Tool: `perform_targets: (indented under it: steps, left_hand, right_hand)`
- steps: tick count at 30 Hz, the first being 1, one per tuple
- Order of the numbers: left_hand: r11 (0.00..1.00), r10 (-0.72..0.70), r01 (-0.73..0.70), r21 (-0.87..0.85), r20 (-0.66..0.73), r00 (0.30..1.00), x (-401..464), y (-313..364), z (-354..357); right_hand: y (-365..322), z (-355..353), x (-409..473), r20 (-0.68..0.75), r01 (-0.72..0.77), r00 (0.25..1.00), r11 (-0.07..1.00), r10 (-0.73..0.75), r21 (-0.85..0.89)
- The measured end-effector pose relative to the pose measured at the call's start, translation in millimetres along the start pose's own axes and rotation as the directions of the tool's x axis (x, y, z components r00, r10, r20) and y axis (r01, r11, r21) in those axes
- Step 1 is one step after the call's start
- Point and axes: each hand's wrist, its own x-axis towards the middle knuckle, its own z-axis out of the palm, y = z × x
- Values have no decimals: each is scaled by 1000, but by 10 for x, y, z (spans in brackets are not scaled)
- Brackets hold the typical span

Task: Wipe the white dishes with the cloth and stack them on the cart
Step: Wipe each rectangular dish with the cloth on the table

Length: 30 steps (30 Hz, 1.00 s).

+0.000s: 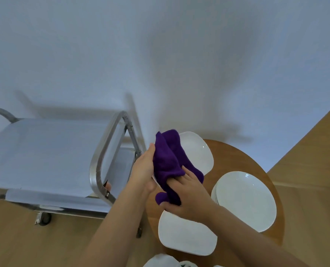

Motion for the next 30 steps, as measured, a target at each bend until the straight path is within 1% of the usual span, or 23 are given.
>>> perform_targets:
  steps: [1,2,4,5,6,7,8,9,10,11,12,14,16,17,18,19,21,22,25,26,27,28,30]
  left_hand:
    - [998,-48,49,-32,35,998,8,5,-17]
    - [993,-95,98,-62,63,994,17,5,-39]
    - [981,-148,161,-105,119,982,29,2,-106]
    - [980,-153,171,-104,160,975,42,6,-152]
    - [983,-152,169,-77,191,970,53,13,-197]
    - [988,-146,151,-13,198,969,69,21,-243]
    - [989,-131,117,90,179,975,83,25,-291]
    - [974,-94,61,220,141,986,108,15,-347]
    - [942,-39,-2,335,117,992,125,-8,-408]
    - [909,9,-67,412,141,990,127,-39,-465]
    - [888,27,-126,443,222,975,131,-81,-518]
    - [903,-26,-158,400,416,909,129,-220,-613]
    - [962,-93,-59,266,523,847,88,-336,-654]
    - [976,-127,0,220,562,818,58,-365,-640]
    - [980,-137,24,196,586,799,35,-390,-607]
    - [983,-132,26,182,597,791,18,-406,-566]
    - [987,-113,18,162,600,792,-25,-400,-476]
    - [988,-102,11,154,599,795,-34,-390,-446]
    - [988,-85,-11,155,599,796,-68,-332,-419]
    - [982,-88,-25,186,577,812,-73,-315,-427]
    - [970,-91,-49,238,541,836,-73,-294,-432]
    - [952,-92,-73,297,504,859,-71,-278,-433]
    - [912,-98,-107,397,463,881,-81,-262,-402]
  right_hand:
    - [52,0,-40,-44,44,998,996,-48,-79]
    - [87,-11,-65,-98,60,993,991,-72,-116]
    - [126,-53,-80,-194,47,979,994,-66,-101]
    - [117,-94,-70,-211,19,977,999,-28,-48]
    - [97,-154,-57,-212,-48,975,997,61,64]
    - [63,-243,-36,-193,-162,960,964,204,213]
    - [46,-331,-16,-117,-299,924,877,365,377]
    - [51,-416,-1,-9,-409,876,750,483,520]
    - [78,-502,8,63,-464,837,644,544,608]
    - [106,-578,20,104,-478,816,564,568,673]
    - [122,-631,29,123,-464,809,497,574,734]
    - [122,-681,56,137,-407,774,320,618,855]
    - [144,-675,80,153,-338,700,135,697,932]
    - [159,-677,101,153,-311,653,78,742,947]
    - [179,-667,121,147,-305,598,54,788,951]
    - [189,-643,142,141,-326,531,48,836,944]
    - [217,-553,154,89,-397,396,83,914,914]
    - [233,-511,152,49,-421,350,111,936,900]
    - [295,-487,147,-70,-449,288,199,955,871]
    - [319,-509,152,-132,-476,290,263,948,839]
    - [332,-547,170,-220,-507,314,359,924,784]
    - [338,-574,188,-312,-536,359,468,880,703]
    - [260,-584,215,-445,-513,488,659,751,549]
